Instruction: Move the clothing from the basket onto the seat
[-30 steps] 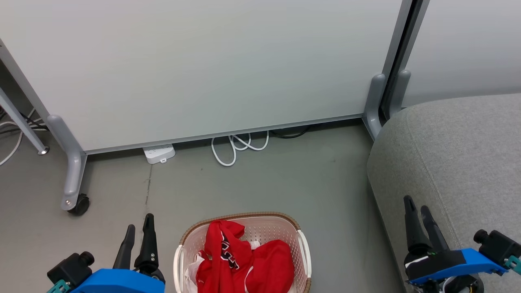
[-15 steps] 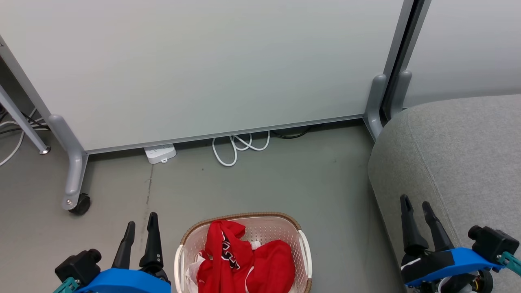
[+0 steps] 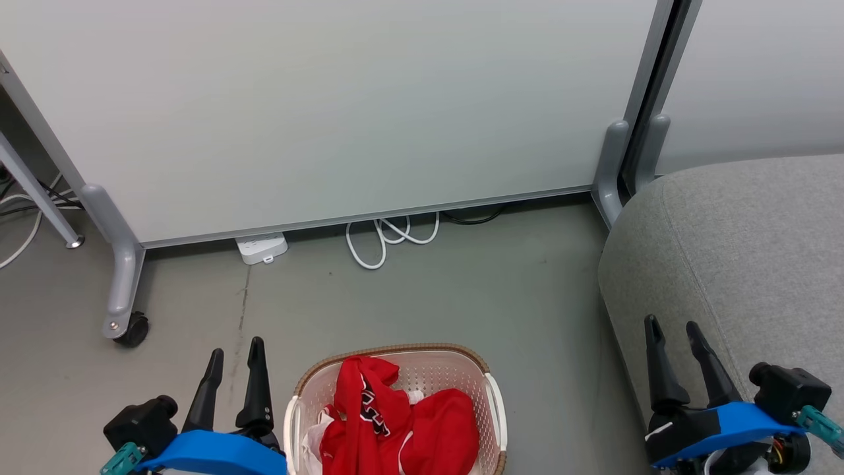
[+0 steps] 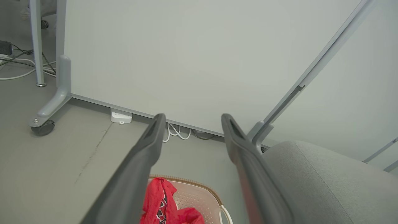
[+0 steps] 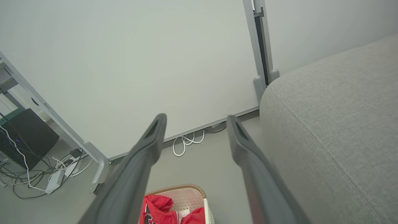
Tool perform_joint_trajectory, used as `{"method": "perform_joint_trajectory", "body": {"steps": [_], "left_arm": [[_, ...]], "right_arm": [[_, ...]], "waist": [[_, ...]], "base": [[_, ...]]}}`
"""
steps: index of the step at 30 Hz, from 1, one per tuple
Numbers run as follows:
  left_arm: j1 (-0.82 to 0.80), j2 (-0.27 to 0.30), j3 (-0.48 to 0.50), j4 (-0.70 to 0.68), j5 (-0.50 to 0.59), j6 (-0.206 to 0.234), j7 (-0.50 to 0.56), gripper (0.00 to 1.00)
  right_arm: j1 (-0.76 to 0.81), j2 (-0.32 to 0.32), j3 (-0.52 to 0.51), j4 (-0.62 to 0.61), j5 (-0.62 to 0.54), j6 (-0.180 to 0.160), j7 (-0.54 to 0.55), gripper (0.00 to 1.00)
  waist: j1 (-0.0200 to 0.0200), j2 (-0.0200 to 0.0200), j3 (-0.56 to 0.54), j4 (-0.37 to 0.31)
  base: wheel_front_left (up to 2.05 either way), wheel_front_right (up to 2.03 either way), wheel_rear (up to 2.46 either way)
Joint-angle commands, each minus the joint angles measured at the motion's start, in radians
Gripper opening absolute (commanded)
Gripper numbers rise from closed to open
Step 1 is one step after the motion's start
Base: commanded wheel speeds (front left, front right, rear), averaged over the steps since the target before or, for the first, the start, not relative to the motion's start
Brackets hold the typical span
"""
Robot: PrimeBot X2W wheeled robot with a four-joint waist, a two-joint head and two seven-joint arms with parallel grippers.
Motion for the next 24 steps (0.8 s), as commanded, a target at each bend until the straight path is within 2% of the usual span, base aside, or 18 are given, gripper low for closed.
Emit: {"method": "perform_joint_trajectory", "body": {"steps": [1, 24], "left_arm": [[-0.019, 0.006, -0.005, -0.005, 0.014, 0.005, -0.006, 1.0], [-0.024, 0.008, -0.032, -0.014, 0.129, 0.025, -0.056, 1.0]], "right_arm": [[0.002, -0.005, -0.001, -0.01, -0.018, 0.0, -0.007, 1.0], [0.007, -0.006, -0.009, -0.02, -0.229, 0.0, -0.041, 1.0]], "waist": [[-0.0001, -0.0001, 0.0, 0.0], [-0.0001, -0.0001, 0.006, 0.005]], "base": [[0.0, 0.0, 0.0], [0.0, 0.0, 0.0]]}}
